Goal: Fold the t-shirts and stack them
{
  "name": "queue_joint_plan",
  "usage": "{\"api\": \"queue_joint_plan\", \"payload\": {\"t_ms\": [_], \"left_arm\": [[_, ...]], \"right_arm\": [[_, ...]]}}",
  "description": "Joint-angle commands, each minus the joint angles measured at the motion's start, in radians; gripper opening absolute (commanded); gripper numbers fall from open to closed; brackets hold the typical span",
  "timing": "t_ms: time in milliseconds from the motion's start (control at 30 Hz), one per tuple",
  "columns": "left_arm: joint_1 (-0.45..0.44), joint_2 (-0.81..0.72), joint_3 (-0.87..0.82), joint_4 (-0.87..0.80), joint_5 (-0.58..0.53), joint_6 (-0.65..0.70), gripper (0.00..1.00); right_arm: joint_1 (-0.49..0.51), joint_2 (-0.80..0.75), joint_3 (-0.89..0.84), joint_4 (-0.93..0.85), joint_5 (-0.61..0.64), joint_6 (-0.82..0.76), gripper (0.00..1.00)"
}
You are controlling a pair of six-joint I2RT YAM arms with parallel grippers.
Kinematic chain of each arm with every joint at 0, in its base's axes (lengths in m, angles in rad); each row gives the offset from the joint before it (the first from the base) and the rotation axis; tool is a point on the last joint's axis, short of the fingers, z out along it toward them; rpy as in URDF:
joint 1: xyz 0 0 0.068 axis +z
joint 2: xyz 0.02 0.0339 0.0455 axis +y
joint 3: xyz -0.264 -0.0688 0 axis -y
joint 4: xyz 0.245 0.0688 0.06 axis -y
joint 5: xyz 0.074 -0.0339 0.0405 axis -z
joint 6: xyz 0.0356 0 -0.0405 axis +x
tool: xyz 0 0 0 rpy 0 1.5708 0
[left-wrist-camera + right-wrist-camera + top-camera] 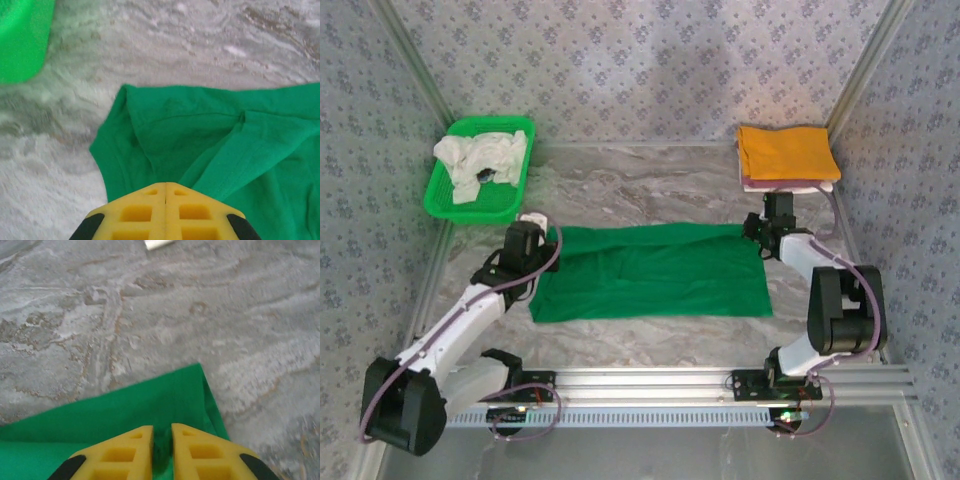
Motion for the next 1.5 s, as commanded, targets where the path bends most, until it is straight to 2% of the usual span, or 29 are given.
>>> {"api": "queue_joint_plan", "payload": {"t_ms": [0,67,100,200,267,367,433,533,600,800,1100,1367,1400,1467], "left_arm": [[-0.023,-0.103,-0.045,-0.040,0.027,-0.066,0.11],[-0.037,-0.164,-0.077,-0.063,0.017,-0.083,0.19],[-0.038,-0.197,-0.095,-0.062,0.031,-0.093,0.20],[-0.038,-0.263,-0.123,-0.036,0.062,-0.081,0.23],[-0.036,-0.238,-0.090,-0.008,0.087,-0.048,0.23],[-0.029,-0.055,0.061,-0.035,0.124,-0.003,0.32],[-0.013,0.113,0.180,-0.060,0.186,0.034,0.33],[0.015,0.326,0.338,-0.090,0.280,0.050,0.41],[0.021,0.426,0.408,-0.099,0.294,0.063,0.46],[0.015,0.661,0.584,-0.201,0.392,0.148,0.52],[-0.015,0.762,0.535,-0.207,0.445,0.092,0.53],[-0.020,0.799,0.504,-0.204,0.421,0.068,0.55],[-0.021,0.797,0.503,-0.204,0.423,0.068,0.53],[-0.021,0.789,0.493,-0.193,0.431,0.065,0.42]], "right_arm": [[-0.013,-0.076,-0.015,-0.139,0.021,0.054,0.22],[-0.017,-0.114,-0.036,-0.176,0.023,0.071,0.28],[-0.019,-0.127,-0.032,-0.216,0.048,0.085,0.32],[-0.030,-0.139,-0.004,-0.249,0.037,0.094,0.33],[-0.019,-0.118,0.042,-0.254,-0.006,0.088,0.34],[0.045,-0.065,0.120,-0.262,-0.011,0.054,0.35],[0.072,-0.024,0.156,-0.247,-0.017,0.050,0.35],[0.097,0.023,0.180,-0.217,-0.046,0.045,0.36],[0.119,0.050,0.197,-0.218,-0.037,0.027,0.37],[0.129,0.107,0.220,-0.236,-0.040,-0.003,0.37],[0.130,0.136,0.212,-0.231,-0.013,0.014,0.37],[0.119,0.165,0.198,-0.213,-0.027,0.031,0.37],[0.118,0.163,0.194,-0.210,-0.028,0.031,0.37],[0.117,0.166,0.190,-0.211,-0.020,0.031,0.37]]}}
